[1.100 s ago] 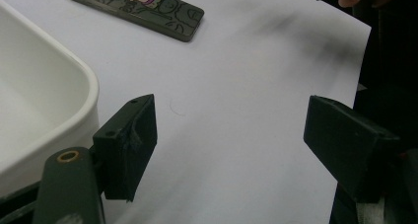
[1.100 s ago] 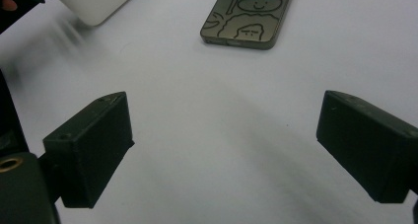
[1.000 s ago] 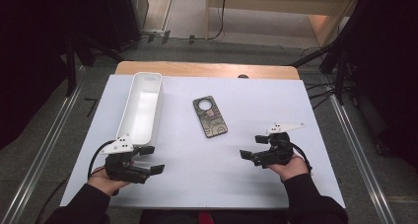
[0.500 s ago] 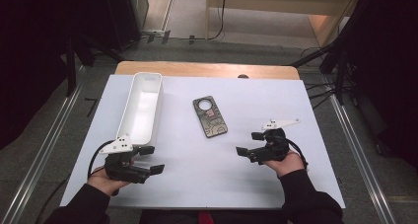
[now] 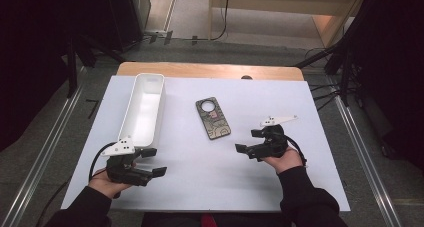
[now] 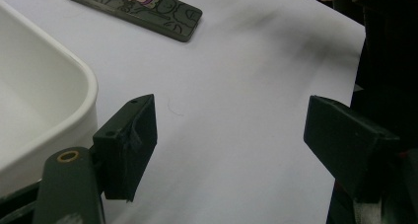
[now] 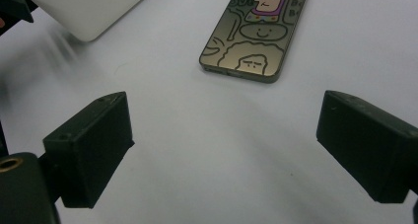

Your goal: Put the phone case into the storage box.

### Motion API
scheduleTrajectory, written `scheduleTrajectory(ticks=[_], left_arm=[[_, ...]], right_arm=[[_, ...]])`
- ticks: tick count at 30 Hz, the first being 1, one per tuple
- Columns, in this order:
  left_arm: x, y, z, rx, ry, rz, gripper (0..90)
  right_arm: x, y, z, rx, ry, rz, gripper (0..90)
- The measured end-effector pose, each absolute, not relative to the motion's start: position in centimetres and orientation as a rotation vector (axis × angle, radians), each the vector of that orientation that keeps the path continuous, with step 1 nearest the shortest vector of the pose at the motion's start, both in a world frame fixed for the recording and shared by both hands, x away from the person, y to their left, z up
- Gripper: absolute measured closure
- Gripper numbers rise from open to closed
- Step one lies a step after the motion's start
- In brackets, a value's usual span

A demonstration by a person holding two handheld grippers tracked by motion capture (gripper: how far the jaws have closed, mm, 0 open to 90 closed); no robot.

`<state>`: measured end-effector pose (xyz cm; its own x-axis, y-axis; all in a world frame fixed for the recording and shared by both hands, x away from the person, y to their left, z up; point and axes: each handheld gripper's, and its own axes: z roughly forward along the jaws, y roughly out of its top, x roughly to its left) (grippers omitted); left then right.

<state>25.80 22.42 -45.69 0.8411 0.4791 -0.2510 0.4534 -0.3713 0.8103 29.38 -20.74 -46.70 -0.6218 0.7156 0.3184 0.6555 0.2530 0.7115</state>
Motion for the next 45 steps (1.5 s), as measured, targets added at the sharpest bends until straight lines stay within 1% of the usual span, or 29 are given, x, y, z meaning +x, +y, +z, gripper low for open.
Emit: scheduleTrajectory(ticks=[31,41,42,43,45], left_arm=[[25.8,22.5,-45.7,2.013,0.690,0.029,20.6],[25.8,22.6,-45.7,2.010,0.691,0.027,20.5],[25.8,22.6,-45.7,2.010,0.691,0.027,20.5],[25.8,22.6,-45.7,2.010,0.692,0.028,20.5],[25.8,22.6,-45.7,2.010,0.691,0.028,20.5]], right_arm=[[33.0,-18.2,-46.9,1.383,2.407,1.288,6.0],[34.2,-16.8,-46.7,1.382,2.368,1.277,5.8],[34.2,-16.7,-46.6,1.379,2.361,1.277,5.6],[34.3,-16.6,-46.6,1.369,2.349,1.285,0.0],[34.4,-16.1,-46.5,1.361,2.329,1.272,0.0]])
